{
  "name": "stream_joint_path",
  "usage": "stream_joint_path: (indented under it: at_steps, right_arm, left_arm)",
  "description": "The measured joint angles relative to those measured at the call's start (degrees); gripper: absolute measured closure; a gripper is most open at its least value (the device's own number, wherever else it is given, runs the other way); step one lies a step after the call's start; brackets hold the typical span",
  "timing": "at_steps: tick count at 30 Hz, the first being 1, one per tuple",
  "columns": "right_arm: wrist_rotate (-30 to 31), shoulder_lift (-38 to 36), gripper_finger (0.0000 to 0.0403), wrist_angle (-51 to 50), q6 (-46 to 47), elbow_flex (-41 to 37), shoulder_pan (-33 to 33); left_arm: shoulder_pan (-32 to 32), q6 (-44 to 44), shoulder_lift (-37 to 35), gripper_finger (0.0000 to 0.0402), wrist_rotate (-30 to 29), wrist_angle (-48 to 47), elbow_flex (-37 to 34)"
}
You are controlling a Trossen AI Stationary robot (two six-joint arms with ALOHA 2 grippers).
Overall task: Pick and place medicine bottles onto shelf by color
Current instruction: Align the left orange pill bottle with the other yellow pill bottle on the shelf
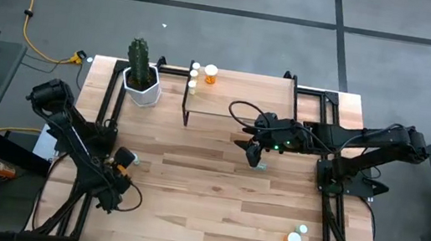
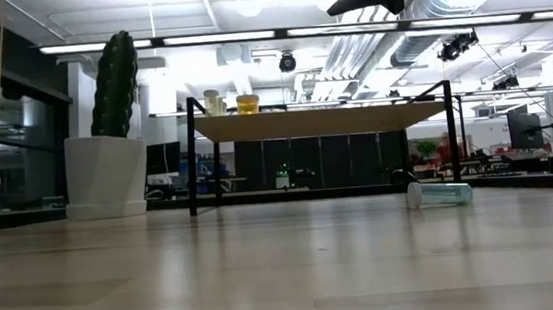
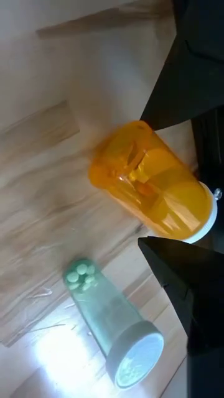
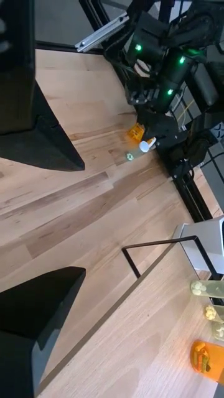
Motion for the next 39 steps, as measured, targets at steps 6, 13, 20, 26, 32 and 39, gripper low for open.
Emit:
stream_joint_path:
  at_steps: [6,13,20,26,32,39]
  right_arm:
    - [0.00,0.00,0.0146,0.09,0.00,0.00,0.02]
    - [0.00,0.00,0.0146,-0.07,0.00,0.00,0.02]
    - [0.02,0.00,0.0146,-0.09,-0.28,0.00,0.02]
    - [0.02,0.00,0.0146,-0.09,-0.44,0.00,0.02]
    - [0.01,0.00,0.0146,-0.09,-0.44,0.00,0.02]
    - [0.02,0.00,0.0146,-0.09,-1.55,0.00,0.02]
  left_arm:
    - [0.67,0.21,0.03,0.0141,0.01,0.10,0.24]
    - [0.97,-1.37,0.03,0.0240,-1.20,0.20,3.42]
    - [0.97,-2.87,-0.18,0.0304,-1.32,0.08,7.29]
    - [0.97,-3.03,-0.22,0.0331,-3.46,-0.01,11.32]
    - [0.99,-10.83,-0.22,0.0337,-0.34,-1.93,14.45]
    - [-1.93,-23.00,-3.07,0.0281,6.00,-2.83,16.37]
